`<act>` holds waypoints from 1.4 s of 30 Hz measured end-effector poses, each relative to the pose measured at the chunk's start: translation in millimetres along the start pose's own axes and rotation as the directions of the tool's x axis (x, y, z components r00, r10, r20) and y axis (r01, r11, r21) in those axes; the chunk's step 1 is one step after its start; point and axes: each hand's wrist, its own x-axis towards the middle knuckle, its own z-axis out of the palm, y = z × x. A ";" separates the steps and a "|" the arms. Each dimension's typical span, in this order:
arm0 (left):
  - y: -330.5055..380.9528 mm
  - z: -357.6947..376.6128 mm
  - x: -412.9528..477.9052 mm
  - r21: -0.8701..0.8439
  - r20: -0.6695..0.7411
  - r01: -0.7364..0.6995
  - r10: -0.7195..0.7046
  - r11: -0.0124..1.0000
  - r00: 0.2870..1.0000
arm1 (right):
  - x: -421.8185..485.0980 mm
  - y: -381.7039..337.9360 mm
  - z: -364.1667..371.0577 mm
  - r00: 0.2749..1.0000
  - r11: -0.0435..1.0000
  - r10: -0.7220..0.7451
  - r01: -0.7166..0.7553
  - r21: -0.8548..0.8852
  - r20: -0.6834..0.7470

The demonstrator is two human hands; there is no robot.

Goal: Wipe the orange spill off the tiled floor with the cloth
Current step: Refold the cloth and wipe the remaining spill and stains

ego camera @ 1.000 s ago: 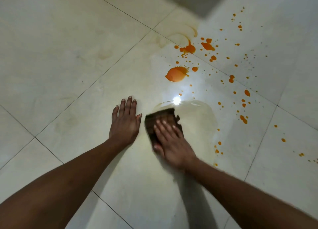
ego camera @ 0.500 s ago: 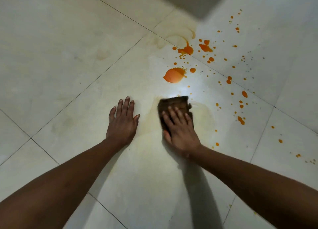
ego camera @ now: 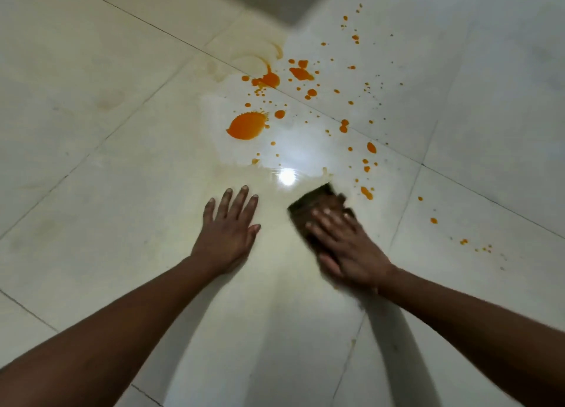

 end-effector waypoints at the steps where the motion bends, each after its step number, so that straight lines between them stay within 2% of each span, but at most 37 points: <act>1: -3.3 2.3 -0.2 0.010 -0.004 0.004 -0.004 1.000 1.000 | 10.8 1.5 -4.6 0.955 0.954 0.289 -0.283 0.099 -0.059; 2: -8.2 3.6 -1.2 0.013 -0.006 -0.004 0.004 1.000 1.000 | 13.4 -7.4 -2.2 0.886 0.880 0.459 -0.444 0.168 -0.068; 3: -9.6 3.1 -0.4 0.008 -0.003 -0.018 0.018 1.000 1.000 | 3.8 -24.0 0.3 0.875 0.865 0.480 -0.463 0.191 -0.054; 4: -11.4 3.6 -0.9 -0.001 -0.007 -0.021 0.021 1.000 1.000 | -13.6 -49.4 6.7 0.936 0.922 0.350 -0.337 0.192 -0.040; 5: -10.6 2.6 0.0 -0.009 -0.009 -0.019 0.019 1.000 1.000 | -40.4 -73.3 11.0 0.997 0.987 0.079 -0.080 0.140 0.010; 6: -9.3 1.6 -0.4 -0.016 -0.003 -0.018 0.018 1.000 1.000 | -62.6 -75.1 10.6 0.983 0.985 -0.161 0.154 0.083 0.091; 7: -7.4 1.0 -0.3 -0.028 0.009 -0.020 0.021 0.999 1.000 | -73.2 -58.8 8.0 0.954 0.957 -0.285 0.278 0.078 0.093; 8: -7.3 0.2 -0.5 -0.040 0.019 -0.017 0.018 0.999 1.000 | -69.0 -37.6 6.1 0.958 0.961 -0.278 0.276 0.033 0.068; 9: -7.4 -0.7 -0.6 -0.050 0.029 -0.011 0.013 0.999 1.000 | -55.3 -15.2 3.7 0.994 0.995 -0.102 0.101 0.025 0.036; 10: -6.5 -2.3 -0.3 -0.052 0.035 -0.009 0.011 0.999 0.999 | -39.7 5.2 -3.2 0.977 0.974 0.205 -0.199 0.104 -0.051; 11: -6.0 -4.1 0.5 -0.050 0.039 -0.006 0.008 0.999 0.999 | -28.2 9.4 -8.3 0.886 0.879 0.460 -0.443 0.177 -0.066; 12: -3.9 -6.9 0.6 -0.045 0.043 -0.006 0.008 0.999 0.999 | -31.8 -1.3 -5.1 0.818 0.812 0.571 -0.549 0.201 -0.073; 13: -1.3 -9.0 -0.3 -0.044 0.046 -0.002 0.004 0.999 0.999 | -45.7 -23.4 0.9 0.839 0.834 0.539 -0.518 0.192 -0.077; 15: 2.6 -13.1 -1.9 -0.042 0.074 0.022 -0.019 0.999 0.997 | -99.2 -78.8 10.1 0.991 0.983 0.124 -0.128 0.132 0.042; 16: 6.6 -14.3 -2.5 -0.040 0.089 0.045 -0.042 0.998 0.995 | -121.8 -80.4 9.4 0.994 0.993 -0.060 0.050 0.106 0.094; 17: 11.6 -15.6 -2.8 -0.034 0.087 0.074 -0.071 0.997 0.994 | -130.4 -67.7 9.8 0.984 0.986 -0.144 0.134 0.098 0.101; 18: 20.2 -16.1 -4.2 -0.018 0.070 0.077 -0.075 0.997 0.995 | -125.2 -50.1 9.1 0.991 0.993 -0.106 0.102 0.054 0.078; 19: 32.5 -15.4 -6.3 -0.001 0.047 0.044 -0.044 0.999 0.998 | -112.4 -30.8 7.0 0.996 0.995 0.078 -0.080 0.061 0.036; 21: 61.9 -9.3 -11.6 0.006 0.005 -0.081 0.081 0.997 0.997 | -91.3 -26.4 -0.9 0.884 0.873 0.468 -0.463 0.154 0.009; 22: 75.3 -5.2 -14.6 0.000 0.012 -0.145 0.145 0.989 0.989 | -98.7 -46.1 4.2 0.871 0.857 0.491 -0.486 0.171 0.013; 23: 86.6 -1.2 -17.5 -0.010 0.029 -0.188 0.189 0.982 0.982 | -118.1 -74.6 10.4 0.915 0.896 0.402 -0.403 0.187 0.047; 25: 96.1 7.3 -22.5 -0.013 0.062 -0.231 0.232 0.973 0.971 | -176.4 -106.5 18.6 0.992 0.989 0.068 -0.081 0.123 0.103; 26: 95.7 11.4 -23.8 -0.010 0.074 -0.243 0.243 0.970 0.967 | -195.0 -93.3 18.2 0.995 0.991 0.007 -0.020 0.135 0.095; 27: 95.3 15.7 -25.0 -0.007 0.089 -0.261 0.261 0.965 0.961 | -203.1 -77.4 20.6 0.996 0.991 0.059 -0.066 0.117 0.060; 28: 93.3 17.9 -24.4 -0.005 0.087 -0.269 0.269 0.963 0.959 | -199.3 -57.8 22.1 0.979 0.975 0.202 -0.203 0.093 0.021; 30: 90.8 19.2 -23.0 0.008 0.060 -0.265 0.264 0.964 0.963 | -176.9 -42.2 13.6 0.804 0.792 0.595 -0.588 0.161 0.007; 31: 91.5 19.2 -22.4 0.021 0.053 -0.266 0.264 0.964 0.963 | -168.7 -51.8 14.9 0.733 0.721 0.680 -0.666 0.194 -0.010; 32: 92.5 18.7 -22.6 0.032 0.054 -0.263 0.261 0.964 0.964 | -166.1 -70.8 18.4 0.759 0.745 0.651 -0.632 0.214 -0.025; 34: 92.5 18.3 -25.3 0.044 0.059 -0.252 0.249 0.967 0.967 | -180.9 -116.2 27.9 0.959 0.946 0.282 -0.279 0.162 0.007; 35: 92.2 18.5 -26.4 0.054 0.067 -0.257 0.253 0.965 0.965 | -191.2 -115.9 28.0 0.994 0.985 0.104 -0.107 0.133 0.033; 36: 91.9 18.7 -26.5 0.059 0.074 -0.254 0.250 0.965 0.966 | -194.4 -99.5 27.4 1.000 0.991 0.029 -0.030 0.129 0.006; 37: 92.3 19.1 -27.1 0.056 0.079 -0.253 0.248 0.966 0.965 | -192.3 -81.6 26.3 0.996 0.992 0.086 -0.085 0.093 -0.009; 38: 92.6 18.4 -25.6 0.049 0.087 -0.249 0.244 0.967 0.966 | -184.8 -58.9 24.2 0.956 0.950 0.292 -0.288 0.121 -0.016; 39: 93.1 18.3 -25.0 0.043 0.095 -0.243 0.238 0.969 0.967 | -176.4 -40.1 15.8 0.830 0.819 0.558 -0.544 0.183 -0.030; 40: 95.2 17.9 -24.2 0.038 0.100 -0.242 0.238 0.969 0.966 | -171.8 -34.7 9.8 0.680 0.666 0.732 -0.708 0.237 -0.025; 41: 95.9 17.9 -23.6 0.033 0.099 -0.244 0.240 0.969 0.966 | -172.7 -42.6 11.3 0.620 0.607 0.784 -0.757 0.241 -0.029; 42: 95.8 16.3 -22.8 0.029 0.098 -0.245 0.241 0.969 0.966 | -178.2 -60.3 16.9 0.661 0.654 0.749 -0.725 0.217 -0.047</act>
